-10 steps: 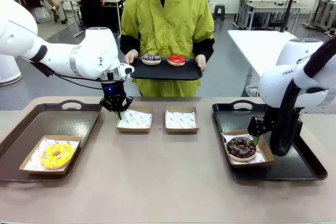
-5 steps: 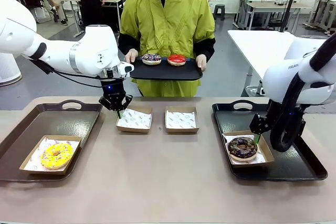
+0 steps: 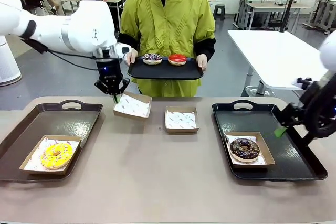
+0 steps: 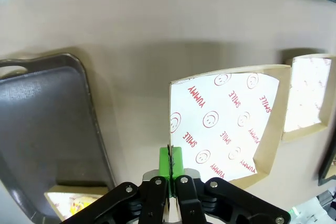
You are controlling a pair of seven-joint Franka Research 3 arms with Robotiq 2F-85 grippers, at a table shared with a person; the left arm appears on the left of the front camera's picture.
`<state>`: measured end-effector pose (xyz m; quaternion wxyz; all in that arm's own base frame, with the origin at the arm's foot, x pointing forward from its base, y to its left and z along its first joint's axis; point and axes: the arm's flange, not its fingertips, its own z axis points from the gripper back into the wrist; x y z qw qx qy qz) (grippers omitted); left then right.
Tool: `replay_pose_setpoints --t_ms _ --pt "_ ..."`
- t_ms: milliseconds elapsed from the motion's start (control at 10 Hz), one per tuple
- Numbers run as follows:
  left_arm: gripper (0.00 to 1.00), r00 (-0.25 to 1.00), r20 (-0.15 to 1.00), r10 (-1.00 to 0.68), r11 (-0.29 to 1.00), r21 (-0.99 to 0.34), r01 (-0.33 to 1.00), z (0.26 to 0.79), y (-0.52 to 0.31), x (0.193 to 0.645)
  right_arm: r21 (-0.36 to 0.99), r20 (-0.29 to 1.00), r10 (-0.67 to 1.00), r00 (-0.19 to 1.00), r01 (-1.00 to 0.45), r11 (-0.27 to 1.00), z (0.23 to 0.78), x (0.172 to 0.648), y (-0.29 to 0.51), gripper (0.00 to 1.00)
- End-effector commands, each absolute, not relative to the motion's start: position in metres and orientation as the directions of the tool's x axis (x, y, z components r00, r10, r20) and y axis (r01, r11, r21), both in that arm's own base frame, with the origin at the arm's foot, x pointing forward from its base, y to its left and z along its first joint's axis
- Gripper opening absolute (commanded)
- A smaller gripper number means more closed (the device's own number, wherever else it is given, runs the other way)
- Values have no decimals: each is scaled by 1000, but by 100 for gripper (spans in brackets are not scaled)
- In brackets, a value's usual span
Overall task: Individually package the donuts and arrange them on the tray.
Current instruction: Place the picked Paper togo box on the Handle tray while simultaneously picking up another Paper togo box from the table with the other hand.
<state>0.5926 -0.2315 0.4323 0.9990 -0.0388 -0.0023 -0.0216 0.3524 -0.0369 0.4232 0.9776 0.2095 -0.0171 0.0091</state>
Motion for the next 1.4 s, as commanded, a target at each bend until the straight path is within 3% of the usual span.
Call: replay_pose_setpoints --t_ms 0,100,400,900,1300 --pt "0 999 31 -28 998 -61 30 468 -239 601 634 138 112 984 -175 753 414 319 -76 100" --pt "0 999 37 -13 999 -45 14 486 -242 610 717 220 142 965 -259 647 409 307 -99 100" --pt "0 998 56 25 999 -48 -23 507 -246 632 820 347 61 936 -334 465 395 290 -155 100" --pt "0 998 67 17 999 -51 -14 498 -247 659 967 151 -159 976 -112 228 366 304 -212 100" --pt "0 998 63 12 996 -89 -6 496 -241 647 970 136 -168 976 -97 223 357 304 -214 100"
